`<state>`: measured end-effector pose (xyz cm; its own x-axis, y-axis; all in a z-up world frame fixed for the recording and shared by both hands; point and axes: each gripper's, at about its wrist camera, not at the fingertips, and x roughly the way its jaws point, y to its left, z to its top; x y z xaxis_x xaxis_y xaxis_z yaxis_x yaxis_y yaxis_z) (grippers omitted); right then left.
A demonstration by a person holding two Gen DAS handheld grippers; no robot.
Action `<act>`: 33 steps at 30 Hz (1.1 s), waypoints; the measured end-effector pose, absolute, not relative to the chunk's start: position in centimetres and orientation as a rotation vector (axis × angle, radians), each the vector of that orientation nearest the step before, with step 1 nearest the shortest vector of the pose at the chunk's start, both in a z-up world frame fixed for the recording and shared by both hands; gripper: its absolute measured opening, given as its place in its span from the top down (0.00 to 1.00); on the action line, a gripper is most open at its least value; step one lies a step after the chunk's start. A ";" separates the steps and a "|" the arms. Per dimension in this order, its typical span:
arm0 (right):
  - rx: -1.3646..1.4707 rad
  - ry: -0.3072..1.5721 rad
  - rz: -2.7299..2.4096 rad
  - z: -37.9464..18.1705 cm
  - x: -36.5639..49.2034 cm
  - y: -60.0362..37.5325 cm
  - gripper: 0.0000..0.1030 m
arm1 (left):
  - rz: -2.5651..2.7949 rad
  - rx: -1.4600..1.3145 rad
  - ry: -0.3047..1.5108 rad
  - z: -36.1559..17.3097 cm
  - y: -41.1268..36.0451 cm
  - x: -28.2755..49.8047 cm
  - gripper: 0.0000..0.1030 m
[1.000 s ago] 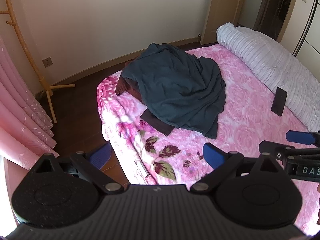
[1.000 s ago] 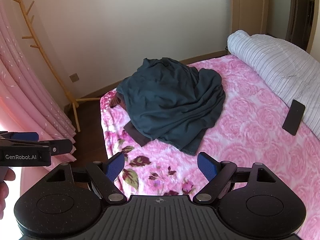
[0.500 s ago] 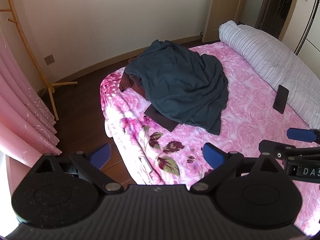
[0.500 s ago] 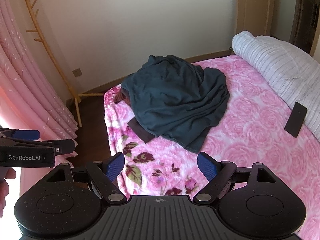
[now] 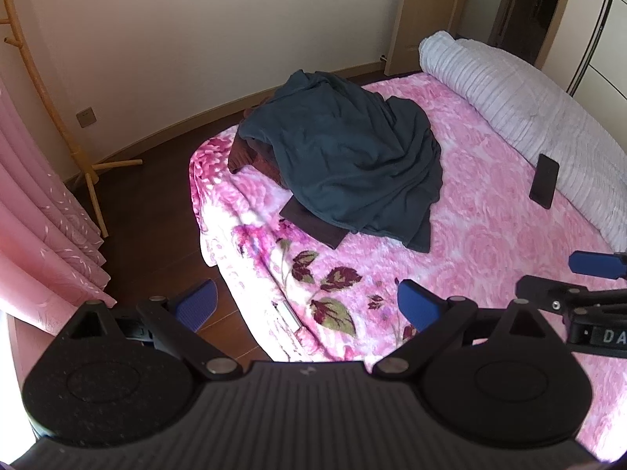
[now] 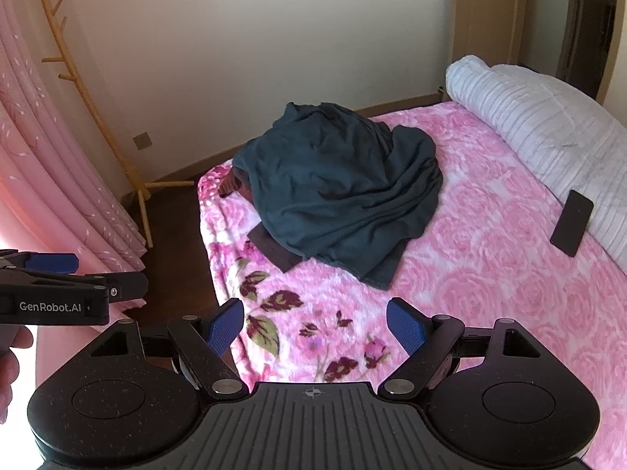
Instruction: Fold clothes
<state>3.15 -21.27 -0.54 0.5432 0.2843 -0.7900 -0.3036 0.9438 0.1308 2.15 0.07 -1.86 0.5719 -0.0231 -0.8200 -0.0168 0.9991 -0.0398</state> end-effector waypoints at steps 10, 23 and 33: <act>-0.004 0.958 0.288 -1.7 3.4 -25.8 0.20 | -0.014 0.009 0.960 -3.1 -2.3 3.4 0.06; 0.021 0.934 0.304 -3.5 10.7 -27.8 0.20 | -0.075 0.182 0.889 -4.0 0.6 13.6 0.06; -0.068 0.968 0.362 -7.9 24.0 -22.4 0.20 | -0.272 0.391 0.841 -11.0 4.5 35.0 0.06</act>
<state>23.96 -22.35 -7.86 0.5119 0.2703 -0.8154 -0.3308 0.9380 0.1033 34.96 4.53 -10.96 0.6388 -0.0794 -0.7653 0.3836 0.8951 0.2273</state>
